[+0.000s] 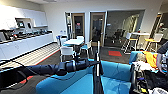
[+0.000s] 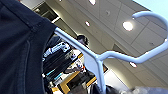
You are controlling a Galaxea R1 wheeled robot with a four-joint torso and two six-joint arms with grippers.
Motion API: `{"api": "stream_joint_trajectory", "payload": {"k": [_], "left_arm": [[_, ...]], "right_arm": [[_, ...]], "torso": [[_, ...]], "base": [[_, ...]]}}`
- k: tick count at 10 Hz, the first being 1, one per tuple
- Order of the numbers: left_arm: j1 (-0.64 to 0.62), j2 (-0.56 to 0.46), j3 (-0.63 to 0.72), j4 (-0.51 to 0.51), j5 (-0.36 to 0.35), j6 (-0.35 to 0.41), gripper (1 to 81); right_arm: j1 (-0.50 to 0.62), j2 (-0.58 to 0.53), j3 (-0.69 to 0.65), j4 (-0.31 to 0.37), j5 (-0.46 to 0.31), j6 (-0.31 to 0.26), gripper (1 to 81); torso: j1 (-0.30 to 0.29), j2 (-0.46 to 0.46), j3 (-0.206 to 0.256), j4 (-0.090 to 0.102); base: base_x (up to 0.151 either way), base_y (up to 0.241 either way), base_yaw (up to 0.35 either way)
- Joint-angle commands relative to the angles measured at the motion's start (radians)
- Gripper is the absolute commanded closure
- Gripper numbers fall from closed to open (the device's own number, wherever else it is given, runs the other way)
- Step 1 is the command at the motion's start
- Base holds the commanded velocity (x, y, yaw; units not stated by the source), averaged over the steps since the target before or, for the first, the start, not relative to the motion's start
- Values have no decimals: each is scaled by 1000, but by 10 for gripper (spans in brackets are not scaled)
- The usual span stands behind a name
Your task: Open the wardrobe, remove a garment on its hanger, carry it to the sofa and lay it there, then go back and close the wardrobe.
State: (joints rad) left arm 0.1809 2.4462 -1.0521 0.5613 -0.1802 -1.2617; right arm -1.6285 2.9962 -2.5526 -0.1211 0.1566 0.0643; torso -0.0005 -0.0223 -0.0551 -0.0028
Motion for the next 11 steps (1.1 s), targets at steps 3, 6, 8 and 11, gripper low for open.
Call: {"api": "stream_joint_trajectory", "payload": {"k": [3, 6, 8, 11], "left_arm": [[-160, -8, 34, 23, -41, 13, 811], [-145, -2, 29, 35, -42, 13, 811], [-145, -2, 30, 35, -42, 12, 811], [-145, 1, 29, 35, -41, 12, 811]], "right_arm": [[32, 2, 8, -14, -51, -4, 10], [29, 0, 2, -3, -51, -3, 10], [31, 3, 2, -11, -51, -3, 10], [31, 5, 2, -12, -51, -3, 10]], "torso": [[1, 0, 0, 0], [1, 0, 0, 0], [1, 0, 0, 0], [1, 0, 0, 0]], "base": [[0, 0, 0], [0, 0, 0], [0, 0, 0], [22, 0, 0]]}}
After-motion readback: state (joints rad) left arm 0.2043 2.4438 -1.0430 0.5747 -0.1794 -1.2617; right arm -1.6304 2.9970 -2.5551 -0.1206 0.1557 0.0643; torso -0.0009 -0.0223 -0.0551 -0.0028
